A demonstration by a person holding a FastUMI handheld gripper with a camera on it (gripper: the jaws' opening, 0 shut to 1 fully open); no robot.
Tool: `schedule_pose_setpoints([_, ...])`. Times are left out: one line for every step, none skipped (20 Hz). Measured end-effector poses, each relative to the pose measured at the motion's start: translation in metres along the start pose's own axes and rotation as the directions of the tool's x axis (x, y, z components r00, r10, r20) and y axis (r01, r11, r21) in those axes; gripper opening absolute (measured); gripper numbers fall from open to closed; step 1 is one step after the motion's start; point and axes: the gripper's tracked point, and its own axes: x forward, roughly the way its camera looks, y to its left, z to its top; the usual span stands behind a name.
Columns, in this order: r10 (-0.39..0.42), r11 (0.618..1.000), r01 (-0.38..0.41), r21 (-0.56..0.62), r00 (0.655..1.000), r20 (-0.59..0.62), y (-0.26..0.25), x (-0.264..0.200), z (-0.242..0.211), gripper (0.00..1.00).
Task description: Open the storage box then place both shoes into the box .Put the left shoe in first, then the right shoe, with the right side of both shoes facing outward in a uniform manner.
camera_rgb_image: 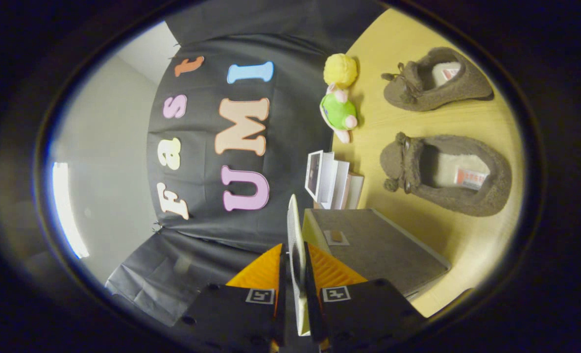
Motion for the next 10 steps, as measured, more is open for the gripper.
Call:
schedule_pose_setpoints([0.025, 0.999, -0.025, -0.032, 1.000, 0.002, 0.003, 0.007, 0.005, 0.18])
schedule_pose_setpoints([0.061, 0.996, -0.061, -0.062, 0.998, 0.000, 0.023, -0.015, 0.004, 0.14])
schedule_pose_setpoints([0.061, 0.993, -0.062, -0.100, 0.998, -0.009, 0.032, 0.000, 0.002, 0.10])
schedule_pose_setpoints([0.069, 0.988, -0.071, -0.140, 0.997, -0.016, 0.037, -0.001, -0.002, 0.07])
schedule_pose_setpoints([0.077, 0.983, -0.080, -0.165, 0.997, -0.022, 0.046, -0.003, -0.006, 0.07])
schedule_pose_setpoints([0.088, 0.979, -0.092, -0.183, 0.996, -0.029, 0.058, -0.003, -0.009, 0.07])
schedule_pose_setpoints([0.099, 0.971, -0.105, -0.214, 0.994, -0.037, 0.071, -0.003, -0.013, 0.07])
schedule_pose_setpoints([0.108, 0.958, -0.118, -0.260, 0.993, -0.052, 0.084, -0.001, -0.018, 0.07])
schedule_pose_setpoints([0.116, 0.940, -0.133, -0.313, 0.991, -0.070, 0.097, 0.001, -0.025, 0.08])
schedule_pose_setpoints([0.121, 0.921, -0.145, -0.361, 0.989, -0.087, 0.110, 0.002, -0.035, 0.08])
